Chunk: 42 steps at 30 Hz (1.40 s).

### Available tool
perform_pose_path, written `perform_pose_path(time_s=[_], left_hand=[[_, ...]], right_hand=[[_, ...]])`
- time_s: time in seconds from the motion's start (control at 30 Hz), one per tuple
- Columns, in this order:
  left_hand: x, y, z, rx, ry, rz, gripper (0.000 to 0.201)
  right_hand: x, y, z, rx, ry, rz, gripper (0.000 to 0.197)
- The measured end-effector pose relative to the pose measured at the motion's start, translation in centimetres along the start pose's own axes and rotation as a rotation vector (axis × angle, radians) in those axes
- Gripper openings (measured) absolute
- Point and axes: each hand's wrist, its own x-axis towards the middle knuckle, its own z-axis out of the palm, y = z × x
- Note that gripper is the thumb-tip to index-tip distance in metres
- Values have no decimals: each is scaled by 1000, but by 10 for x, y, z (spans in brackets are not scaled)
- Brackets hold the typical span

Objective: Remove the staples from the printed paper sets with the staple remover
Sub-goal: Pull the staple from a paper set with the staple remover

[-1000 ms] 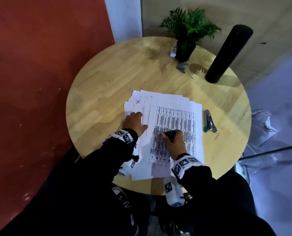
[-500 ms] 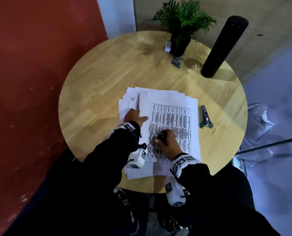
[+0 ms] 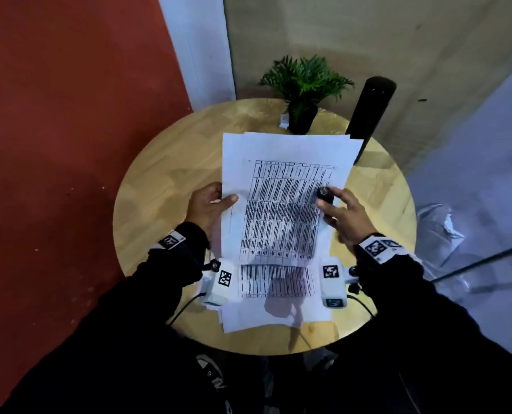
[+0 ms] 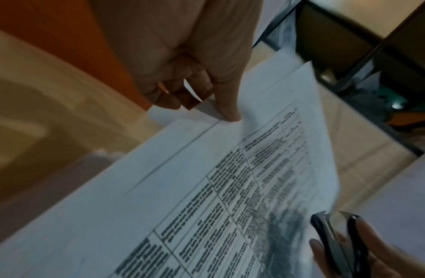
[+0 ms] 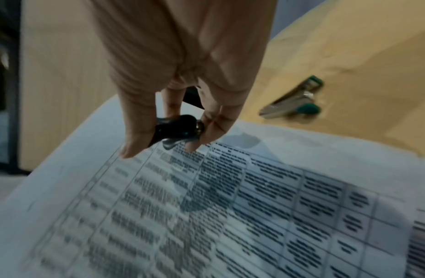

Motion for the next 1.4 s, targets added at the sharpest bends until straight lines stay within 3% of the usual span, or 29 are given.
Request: perform_pose_path(time_s=[0.1,0.13,0.23,0.3,0.4,0.5,0.57,0.73,0.9,1.0,1.13,1.23,1.4], left_hand=[[-5,31,-16,-1,-64,82,23],[-7,41,-20,4,-88,107,25],[-15,70,-28,2,-139,170,31],[-21,85,-28,-77,-159,165,33],[-31,111,-20,-233,-140,178,52],[-40,135,-15,-247,-15,244,36],[-47,147,-19,-164,60,310,26],[-62,173,-35,15,107,439,41],[-76,211,-30,371,72,591,25],[-94,249,-26,634,11,633,31],[-118,312,-17,921,-147,559,32],[-121,358,-6,1097,-179,494,14],[-115,377,7,1079,-268,422,12]], right_hand=[[-11,-51,-3,152,-163,-25,83],[-17,-66,-5,196,-226,-56,86],[-31,-100,-9,295,-379,-146,69],[-36,-109,-10,319,-415,-189,66],[-46,-115,-7,306,-428,-223,66],[-57,-114,-6,294,-419,-226,67],[-65,-112,-7,295,-426,-229,70],[-79,-115,-5,315,-461,-242,69],[-84,-131,-1,351,-475,-300,64],[-89,-144,-1,343,-481,-354,62],[-99,-165,3,360,-518,-437,58],[-111,-181,7,386,-545,-497,50],[-120,-192,1,413,-457,-496,57]])
